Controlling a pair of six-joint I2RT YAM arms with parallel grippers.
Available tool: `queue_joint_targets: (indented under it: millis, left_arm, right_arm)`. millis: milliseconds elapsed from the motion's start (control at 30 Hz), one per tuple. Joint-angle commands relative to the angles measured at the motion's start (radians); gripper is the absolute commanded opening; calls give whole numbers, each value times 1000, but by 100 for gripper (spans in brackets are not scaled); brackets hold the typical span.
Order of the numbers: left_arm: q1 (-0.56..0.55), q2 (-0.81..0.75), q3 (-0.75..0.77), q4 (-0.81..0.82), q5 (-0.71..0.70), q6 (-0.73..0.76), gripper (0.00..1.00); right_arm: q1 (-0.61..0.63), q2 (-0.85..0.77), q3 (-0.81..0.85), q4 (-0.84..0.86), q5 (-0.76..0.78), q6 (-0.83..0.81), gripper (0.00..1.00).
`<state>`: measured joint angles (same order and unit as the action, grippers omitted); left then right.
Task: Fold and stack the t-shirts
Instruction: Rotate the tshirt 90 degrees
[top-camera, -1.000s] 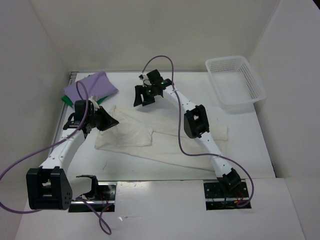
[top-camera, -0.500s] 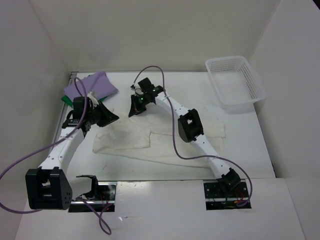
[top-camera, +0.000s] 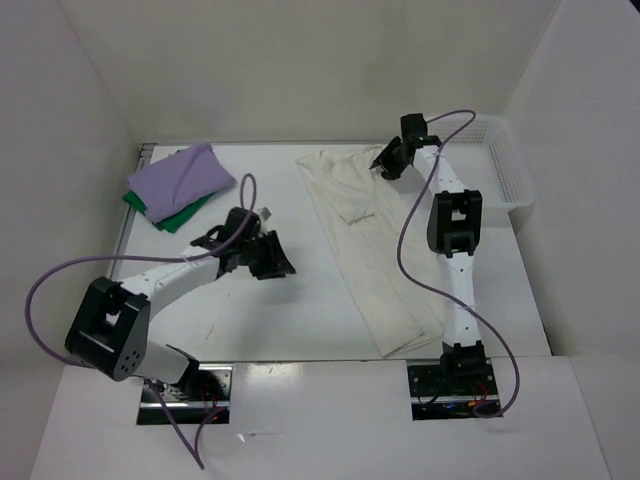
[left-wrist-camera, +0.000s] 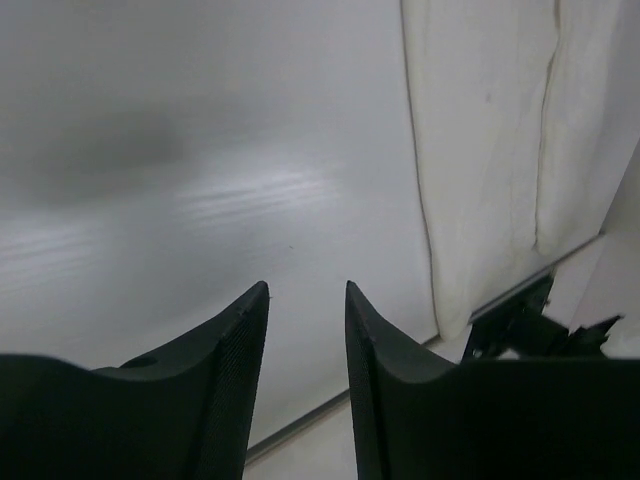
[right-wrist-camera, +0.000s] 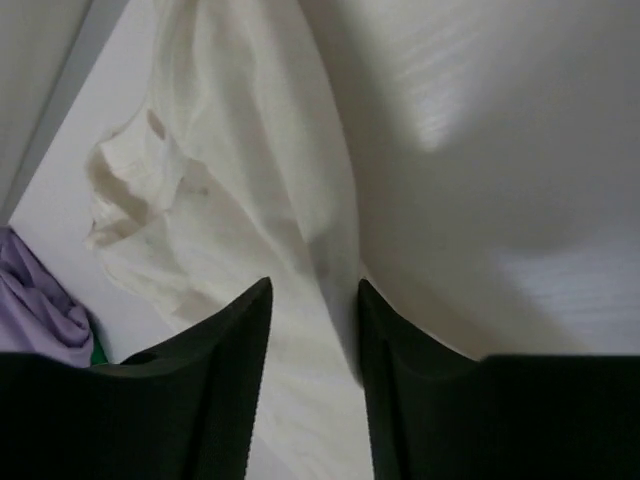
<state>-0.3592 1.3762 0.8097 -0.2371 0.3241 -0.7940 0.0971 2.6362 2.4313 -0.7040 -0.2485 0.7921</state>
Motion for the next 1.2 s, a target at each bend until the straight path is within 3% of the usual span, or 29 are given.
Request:
queue_joint_targets:
  millis: [0, 100, 267, 367, 533, 667, 833, 933, 967, 1167]
  left_arm:
    - [-148, 55, 0, 67, -16, -100, 45]
    - [-275, 112, -20, 177, 39, -216, 56]
    - [-398, 247, 29, 286, 62, -300, 67]
    - [-474, 332, 74, 331, 72, -349, 67]
    - [-561, 500, 155, 426, 73, -458, 66]
    - [-618, 576, 220, 413, 32, -482, 51]
    - [-607, 569, 217, 401, -10, -491, 10]
    - [-540, 448, 134, 340, -10, -429, 1]
    - [-511, 402, 44, 329, -10, -409, 0]
    - [-180, -33, -153, 36, -34, -171, 4]
  right_arm:
    - [72, -213, -130, 121, 66, 62, 46]
    - [72, -290, -169, 112, 86, 26, 60]
    - [92, -441, -337, 176, 81, -17, 71]
    - [119, -501, -370, 193, 58, -37, 71]
    - [170, -577, -406, 193, 78, -51, 86]
    - [181, -662, -474, 193, 109, -60, 88]
    - [161, -815, -599, 224, 118, -60, 88]
    - [147, -907, -724, 233, 118, -60, 89]
    - [138, -932, -804, 245, 118, -60, 89]
    - [147, -1146, -1176, 336, 84, -1, 89]
